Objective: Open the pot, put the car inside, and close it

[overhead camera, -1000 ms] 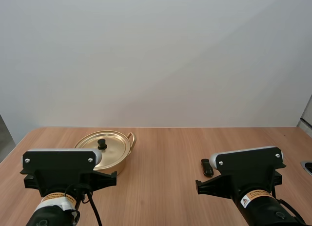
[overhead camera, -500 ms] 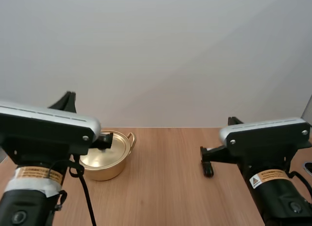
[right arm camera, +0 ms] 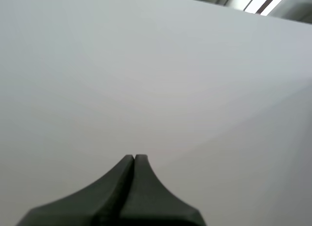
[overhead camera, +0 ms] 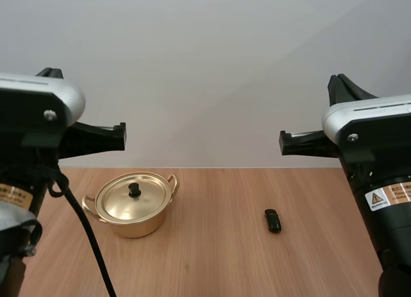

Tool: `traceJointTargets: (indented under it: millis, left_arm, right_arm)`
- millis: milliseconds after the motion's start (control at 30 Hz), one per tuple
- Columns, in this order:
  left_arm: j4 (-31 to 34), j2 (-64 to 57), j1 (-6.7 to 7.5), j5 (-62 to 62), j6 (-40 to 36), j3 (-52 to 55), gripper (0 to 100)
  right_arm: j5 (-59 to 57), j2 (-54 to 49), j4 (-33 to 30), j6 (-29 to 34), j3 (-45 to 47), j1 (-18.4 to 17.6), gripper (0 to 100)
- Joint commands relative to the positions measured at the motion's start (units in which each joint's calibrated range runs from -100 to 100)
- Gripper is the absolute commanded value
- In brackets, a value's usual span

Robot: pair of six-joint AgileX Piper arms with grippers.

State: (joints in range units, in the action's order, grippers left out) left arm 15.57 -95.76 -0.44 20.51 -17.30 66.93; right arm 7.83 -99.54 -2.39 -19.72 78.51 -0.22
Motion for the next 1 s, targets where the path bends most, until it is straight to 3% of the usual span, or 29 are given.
traceJointTargets:
  millis: [0,133,300,500,767,833,900,967]
  left_arm:
    - [-5.53,10.71,0.03,7.85,8.50,-4.03,0]
    - [-17.67,23.74,-0.05,23.56,20.83,-12.53,0]
    - [-29.09,38.57,-0.71,47.43,29.67,-24.71,0]
    - [-29.83,55.88,-0.71,73.09,32.95,-37.70,0]
    - [-25.35,64.97,-0.71,74.12,32.95,-39.91,1]
    - [-24.28,66.21,-0.71,74.68,33.08,-39.91,9]
    - [-24.02,67.27,-0.71,76.42,33.08,-39.91,25]
    - [-24.02,68.58,-0.71,78.79,33.08,-39.91,48]
  right_arm:
    - [-41.69,0.13,0.64,-1.80,-0.03,0.00,0]
    - [-44.19,0.13,3.36,-5.72,-0.03,0.00,0]
    - [-44.17,0.13,4.19,-6.66,-0.03,0.00,0]
    - [-44.32,0.13,4.19,-6.68,-0.03,0.00,0]
    - [-44.30,0.13,4.19,-6.68,-0.03,-0.26,0]
    - [-44.30,0.13,4.19,-6.76,-0.03,-0.47,0]
    - [-44.30,0.13,4.19,-6.76,-0.03,-0.55,0]
    - [-44.30,0.13,4.19,-6.76,-0.03,-0.68,0]
